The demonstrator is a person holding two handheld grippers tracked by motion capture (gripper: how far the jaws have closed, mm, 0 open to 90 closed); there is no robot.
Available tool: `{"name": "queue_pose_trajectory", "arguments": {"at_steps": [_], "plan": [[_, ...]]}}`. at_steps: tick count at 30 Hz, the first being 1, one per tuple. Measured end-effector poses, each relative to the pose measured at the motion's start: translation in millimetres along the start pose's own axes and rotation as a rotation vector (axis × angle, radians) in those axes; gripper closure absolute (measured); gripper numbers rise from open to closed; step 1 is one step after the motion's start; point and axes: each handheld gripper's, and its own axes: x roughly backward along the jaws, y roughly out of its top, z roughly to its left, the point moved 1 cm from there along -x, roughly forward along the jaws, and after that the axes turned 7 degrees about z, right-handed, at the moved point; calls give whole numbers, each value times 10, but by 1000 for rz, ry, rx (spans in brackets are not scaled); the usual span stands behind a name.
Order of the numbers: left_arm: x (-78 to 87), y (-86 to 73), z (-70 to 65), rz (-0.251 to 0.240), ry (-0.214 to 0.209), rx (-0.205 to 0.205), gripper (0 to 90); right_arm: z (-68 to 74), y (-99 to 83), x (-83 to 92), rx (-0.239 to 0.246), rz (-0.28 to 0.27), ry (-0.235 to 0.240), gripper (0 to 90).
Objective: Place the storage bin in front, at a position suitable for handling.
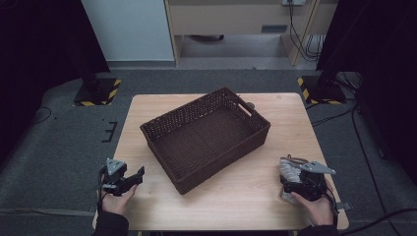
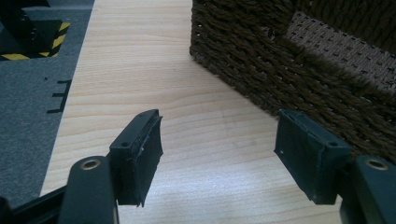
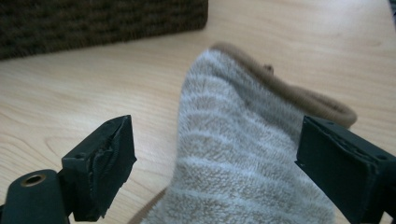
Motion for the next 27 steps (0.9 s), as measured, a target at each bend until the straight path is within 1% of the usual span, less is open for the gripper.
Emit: {"name": "queue_pose_trajectory", "arguments": {"at_steps": [2,5,6,8,9,10,12,13,15,17,18,21,22,25,27], "plan": [[-2,-3,-5,-2,-5,2,302,-13,-8,-37,8,29,-9,118],[13,-7,-6,-9,-9,1,297,-22,-33,-99,36,61,-48,150],[16,-5,-8,-14,-11,1,296,-26,-48,-123,44,85,-56,167],[22,1,-20,-17,-11,-1,294,-35,-81,-186,60,136,-55,199],[24,5,-28,-18,-11,-3,293,-43,-94,-216,65,154,-57,207],[27,7,-37,-21,-11,-7,292,-52,-100,-238,57,161,-54,230],[31,8,-56,-25,-14,-15,291,-94,-97,-255,46,159,-48,330],[35,6,-61,-29,-15,-17,291,-114,-91,-255,39,155,-55,373],[40,6,-65,-32,-20,-15,289,-152,-77,-250,25,155,-50,463],[33,6,-64,-31,-22,-13,288,-172,-61,-227,22,149,-55,559],[29,6,-62,-28,-21,-14,288,-178,-52,-220,26,142,-63,583],[17,9,-58,-29,-20,-12,287,-183,6,-196,45,120,-73,630],[16,10,-58,-29,-21,-12,287,-189,32,-186,50,107,-81,635],[14,10,-64,-32,-22,-15,287,-208,90,-167,52,70,-83,636],[11,13,-66,-35,-23,-17,287,-235,120,-166,57,49,-97,636]]}}
